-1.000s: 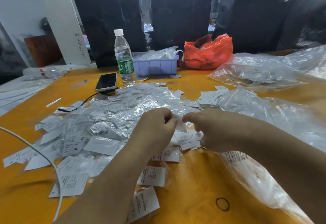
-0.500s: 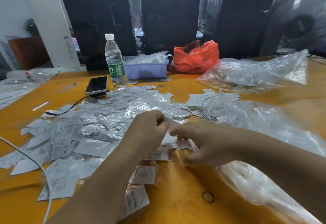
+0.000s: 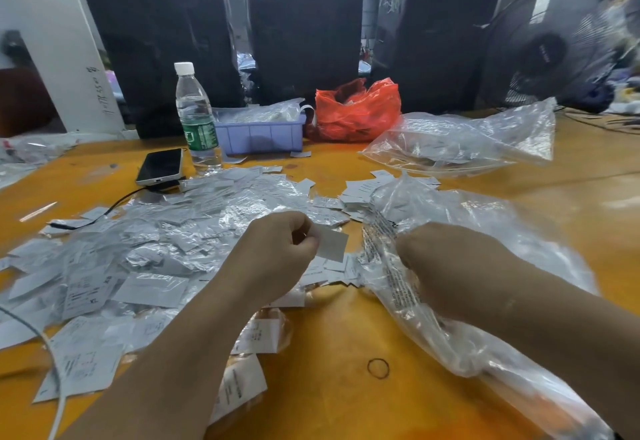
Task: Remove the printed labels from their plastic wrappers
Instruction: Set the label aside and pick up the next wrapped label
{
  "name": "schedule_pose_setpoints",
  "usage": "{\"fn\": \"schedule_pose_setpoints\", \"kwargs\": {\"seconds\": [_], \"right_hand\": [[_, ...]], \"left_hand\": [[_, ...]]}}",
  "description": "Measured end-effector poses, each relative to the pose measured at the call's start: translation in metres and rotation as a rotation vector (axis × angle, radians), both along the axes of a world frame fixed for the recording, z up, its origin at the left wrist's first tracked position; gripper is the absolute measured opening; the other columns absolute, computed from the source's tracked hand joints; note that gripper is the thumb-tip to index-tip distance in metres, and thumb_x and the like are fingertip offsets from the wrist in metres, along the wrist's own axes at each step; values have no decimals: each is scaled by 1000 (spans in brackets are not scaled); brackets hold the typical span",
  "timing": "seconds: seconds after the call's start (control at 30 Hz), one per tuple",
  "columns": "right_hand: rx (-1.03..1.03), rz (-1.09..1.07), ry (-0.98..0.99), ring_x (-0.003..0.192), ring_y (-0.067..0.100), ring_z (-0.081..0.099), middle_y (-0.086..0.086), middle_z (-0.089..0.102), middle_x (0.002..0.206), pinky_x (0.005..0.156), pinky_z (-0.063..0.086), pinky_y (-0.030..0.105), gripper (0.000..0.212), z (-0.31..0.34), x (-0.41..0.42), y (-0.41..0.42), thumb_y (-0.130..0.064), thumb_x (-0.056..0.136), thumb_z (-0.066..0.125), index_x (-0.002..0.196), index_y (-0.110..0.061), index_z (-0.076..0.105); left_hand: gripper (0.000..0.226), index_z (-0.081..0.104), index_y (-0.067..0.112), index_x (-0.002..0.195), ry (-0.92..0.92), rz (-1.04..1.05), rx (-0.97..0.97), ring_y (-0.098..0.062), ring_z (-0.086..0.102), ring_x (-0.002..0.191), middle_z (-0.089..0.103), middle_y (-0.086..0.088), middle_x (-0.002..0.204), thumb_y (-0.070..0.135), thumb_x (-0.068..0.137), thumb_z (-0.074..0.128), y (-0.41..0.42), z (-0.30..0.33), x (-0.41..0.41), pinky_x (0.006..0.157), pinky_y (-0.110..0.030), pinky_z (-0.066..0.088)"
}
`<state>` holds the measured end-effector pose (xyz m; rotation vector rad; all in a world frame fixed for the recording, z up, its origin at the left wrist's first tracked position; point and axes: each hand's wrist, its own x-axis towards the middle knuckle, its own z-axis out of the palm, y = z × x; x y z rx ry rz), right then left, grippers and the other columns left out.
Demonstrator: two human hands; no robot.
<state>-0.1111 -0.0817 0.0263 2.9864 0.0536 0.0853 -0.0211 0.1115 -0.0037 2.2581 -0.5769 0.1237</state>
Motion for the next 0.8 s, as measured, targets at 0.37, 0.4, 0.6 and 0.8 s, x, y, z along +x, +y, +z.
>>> {"fn": "schedule_pose_setpoints", "kwargs": {"seconds": [0.37,0.4,0.6,0.8], "right_hand": [[133,-58,57,66,16,50,-3,49,77,56,45,30,23,-11,-3,-11,-8,81,62,71,-19,45],[141,-56,95,67,17,55,-1,54,79,55,47,32,13,-7,-4,-14,-9,80,63,74,-15,53],[189,-7,148,76,21,63,1,60,83,66,54,40,7,-3,-10,-22,-16,77,65,82,-13,61],[320,33,69,73,14,57,-7,55,80,62,51,32,16,-11,-5,-32,-7,81,63,73,-21,57]], "left_hand": [[15,68,25,82,17,-100,7,-9,50,56,67,-2,76,23,94,60,-2,-4,-1,53,-27,41],[15,68,25,82,14,-100,10,-10,51,57,67,-2,76,23,94,60,-2,-4,0,54,-28,41],[17,67,26,79,11,-98,25,-5,50,54,65,1,73,21,93,60,-2,-7,0,49,-22,40],[17,68,26,79,19,-100,25,-15,57,62,67,1,75,21,93,60,-2,-6,0,53,-26,43]]}}
